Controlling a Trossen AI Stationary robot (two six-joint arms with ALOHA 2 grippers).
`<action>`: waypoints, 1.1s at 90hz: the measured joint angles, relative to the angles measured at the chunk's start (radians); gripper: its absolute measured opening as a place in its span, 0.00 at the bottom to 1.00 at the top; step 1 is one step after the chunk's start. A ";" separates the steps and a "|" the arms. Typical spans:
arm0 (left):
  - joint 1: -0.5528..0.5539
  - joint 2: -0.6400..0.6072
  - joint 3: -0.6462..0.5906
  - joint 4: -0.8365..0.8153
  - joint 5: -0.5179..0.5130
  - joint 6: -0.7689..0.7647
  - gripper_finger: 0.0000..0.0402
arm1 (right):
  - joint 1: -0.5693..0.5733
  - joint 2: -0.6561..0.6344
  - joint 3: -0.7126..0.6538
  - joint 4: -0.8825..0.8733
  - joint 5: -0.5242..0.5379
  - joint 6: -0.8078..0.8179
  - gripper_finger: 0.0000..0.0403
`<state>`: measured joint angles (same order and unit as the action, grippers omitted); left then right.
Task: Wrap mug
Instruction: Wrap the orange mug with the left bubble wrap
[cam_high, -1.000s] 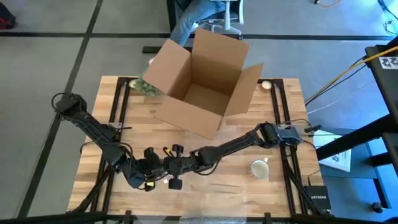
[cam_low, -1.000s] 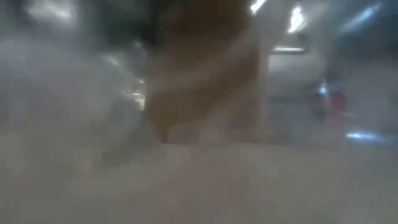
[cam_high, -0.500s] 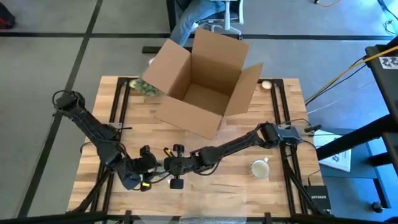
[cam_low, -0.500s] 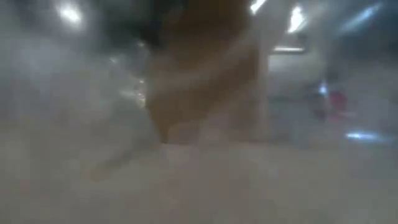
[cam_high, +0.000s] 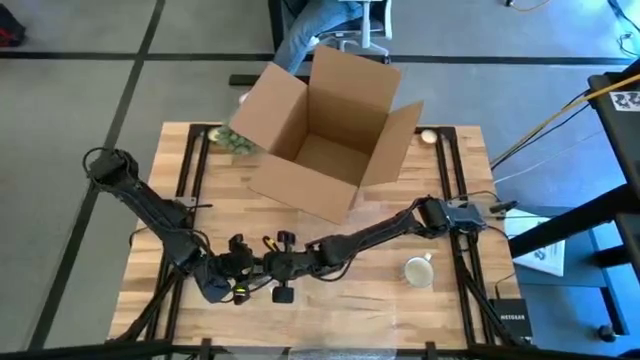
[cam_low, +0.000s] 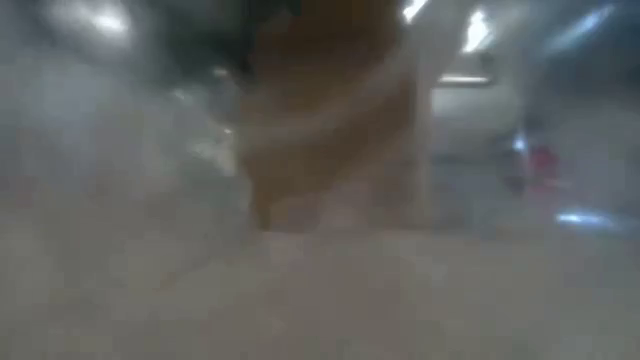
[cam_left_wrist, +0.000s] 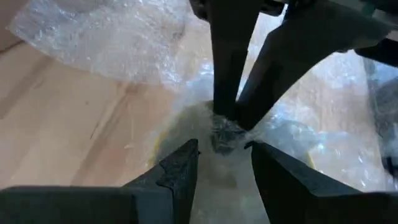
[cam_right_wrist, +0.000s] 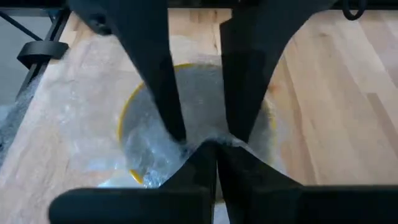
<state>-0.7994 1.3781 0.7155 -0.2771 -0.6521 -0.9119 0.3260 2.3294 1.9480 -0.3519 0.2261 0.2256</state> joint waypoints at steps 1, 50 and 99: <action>0.000 0.001 0.000 0.000 0.000 0.000 0.33 | 0.000 -0.002 0.000 -0.002 0.000 0.000 0.00; 0.001 0.005 -0.004 0.035 0.007 0.031 0.33 | 0.001 0.009 0.011 0.026 -0.067 0.010 0.00; -0.016 -0.083 0.106 -0.083 0.075 0.090 0.33 | 0.000 0.028 0.010 0.019 -0.084 0.031 0.00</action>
<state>-0.8152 1.2951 0.8211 -0.3600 -0.5776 -0.8223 0.3264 2.3577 1.9579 -0.3332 0.1417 0.2562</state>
